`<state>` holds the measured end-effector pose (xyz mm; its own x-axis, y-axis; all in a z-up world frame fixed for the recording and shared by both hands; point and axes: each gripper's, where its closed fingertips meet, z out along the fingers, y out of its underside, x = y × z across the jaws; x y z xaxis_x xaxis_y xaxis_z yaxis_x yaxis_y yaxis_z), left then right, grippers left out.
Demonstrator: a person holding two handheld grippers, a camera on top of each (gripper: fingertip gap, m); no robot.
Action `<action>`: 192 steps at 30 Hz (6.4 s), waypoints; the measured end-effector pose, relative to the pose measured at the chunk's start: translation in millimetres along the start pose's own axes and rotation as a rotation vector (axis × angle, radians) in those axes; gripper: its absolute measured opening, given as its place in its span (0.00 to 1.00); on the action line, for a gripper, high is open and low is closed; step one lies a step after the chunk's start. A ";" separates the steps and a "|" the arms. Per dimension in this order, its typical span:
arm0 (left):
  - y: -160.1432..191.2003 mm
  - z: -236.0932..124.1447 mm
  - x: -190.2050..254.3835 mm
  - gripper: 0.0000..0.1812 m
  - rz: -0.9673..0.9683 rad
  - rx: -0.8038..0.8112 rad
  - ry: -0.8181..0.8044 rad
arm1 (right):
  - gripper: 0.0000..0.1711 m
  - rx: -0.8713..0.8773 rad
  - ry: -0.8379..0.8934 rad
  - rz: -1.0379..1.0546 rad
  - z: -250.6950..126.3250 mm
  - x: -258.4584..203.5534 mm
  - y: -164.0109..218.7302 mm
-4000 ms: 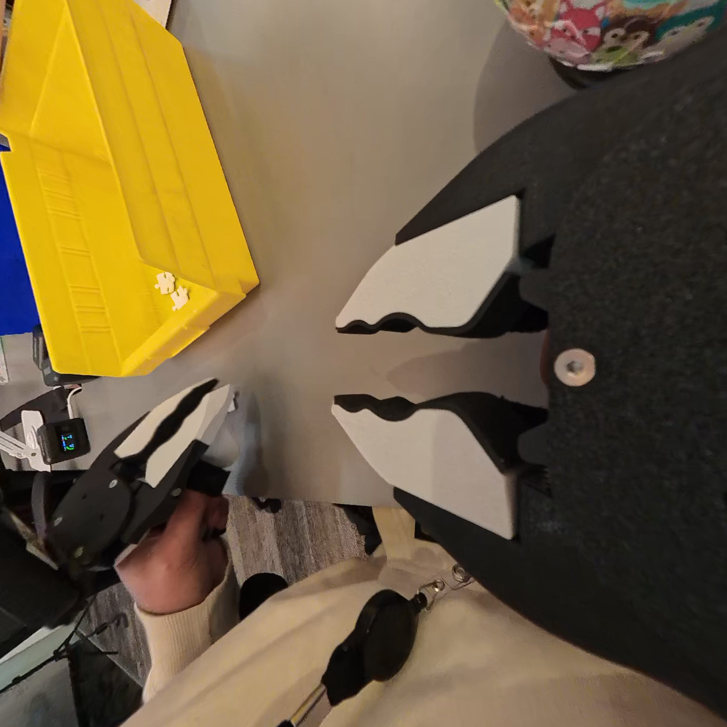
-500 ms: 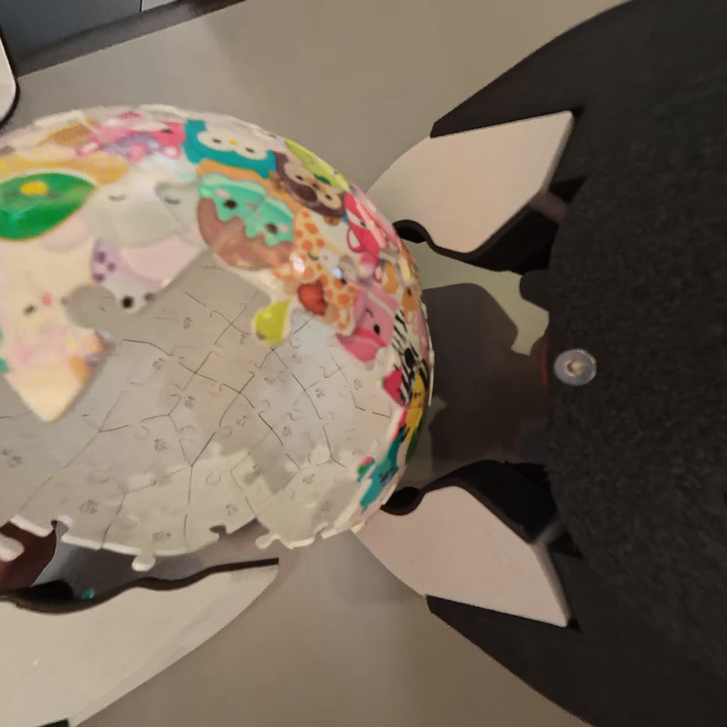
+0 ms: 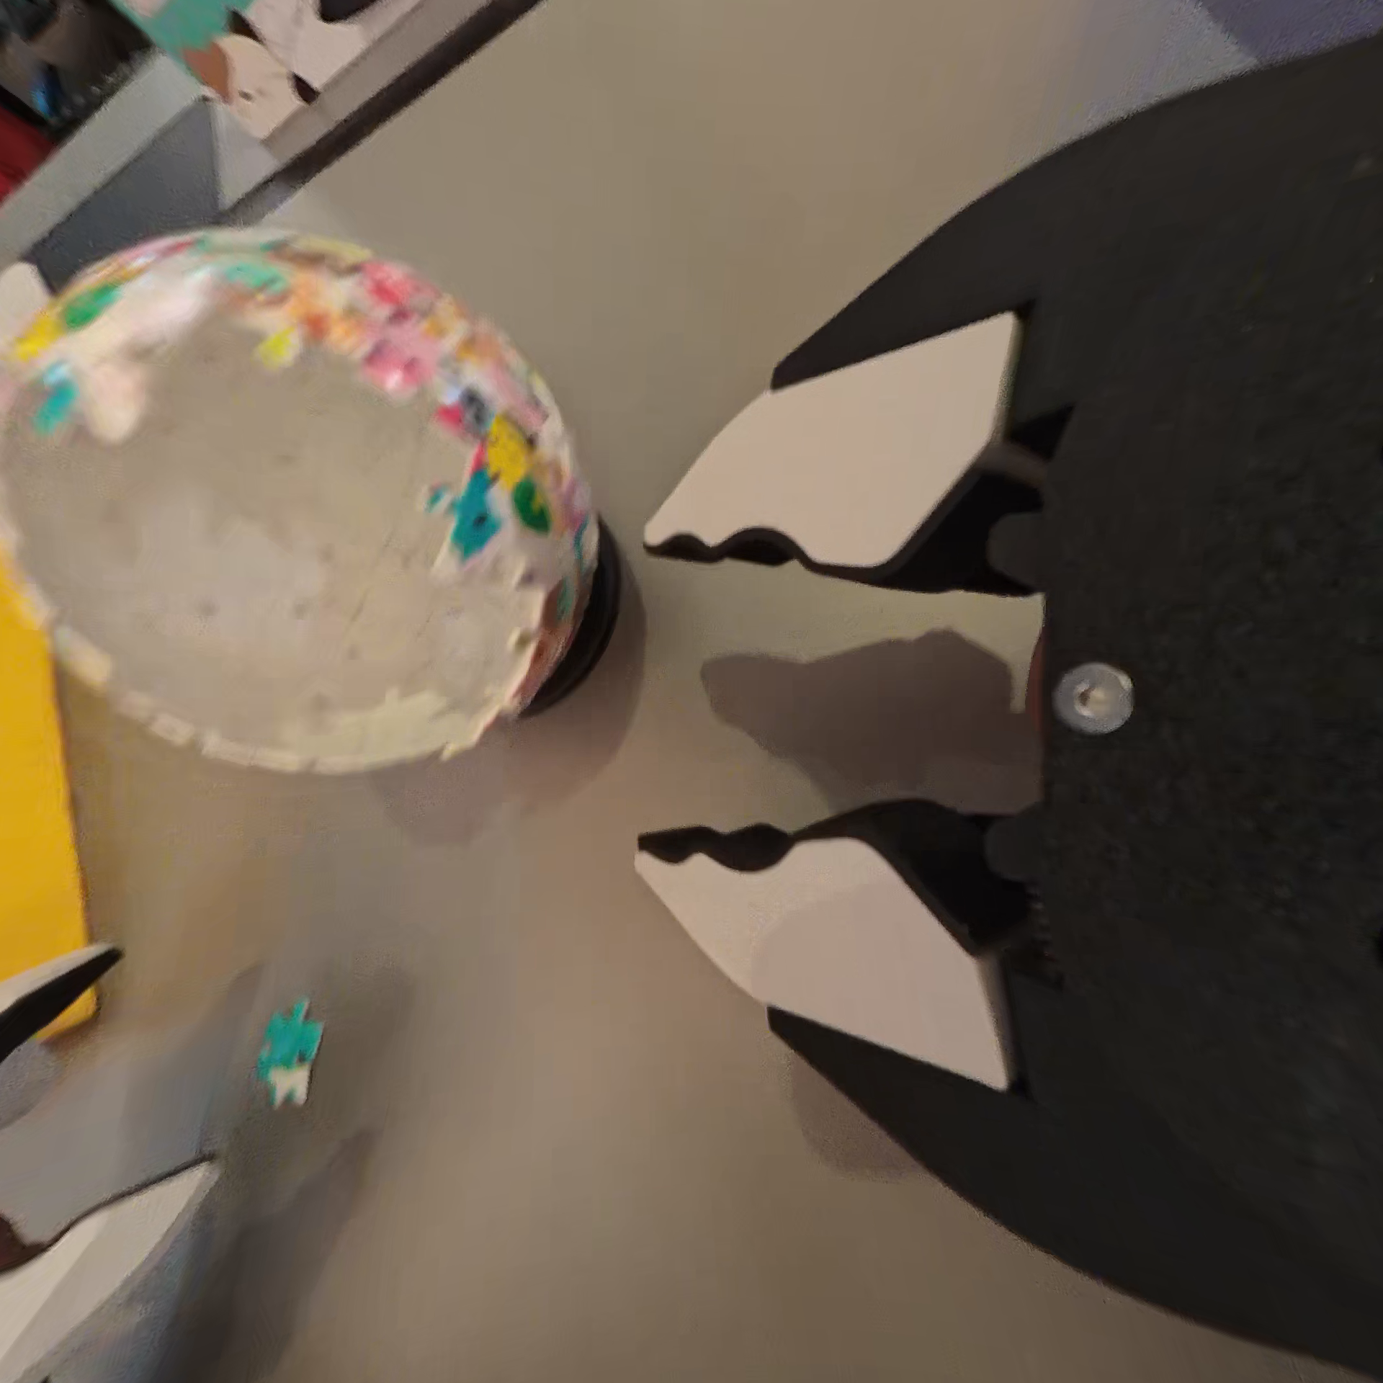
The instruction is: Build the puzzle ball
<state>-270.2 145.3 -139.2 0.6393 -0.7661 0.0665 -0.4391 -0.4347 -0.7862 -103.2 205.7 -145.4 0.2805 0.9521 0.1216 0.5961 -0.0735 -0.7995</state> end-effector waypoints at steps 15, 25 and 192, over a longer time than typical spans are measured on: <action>26.1 -16.9 7.1 0.38 0.038 0.036 -0.041 | 0.19 -0.587 0.150 -0.530 30.7 -12.1 -30.7; 27.5 -13.1 7.4 0.38 -0.012 0.042 0.032 | 0.10 -0.772 0.051 -0.538 47.1 -4.9 -20.3; -53.3 -47.7 60.7 0.16 -0.738 -0.063 0.869 | 0.01 0.417 -0.343 -0.044 32.5 -132.4 -126.4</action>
<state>-238.1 99.5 -64.0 0.1123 -0.3718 0.9215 -0.1845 -0.9190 -0.3483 -240.1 98.6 -79.6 -0.0410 0.9990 0.0167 0.2330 0.0258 -0.9721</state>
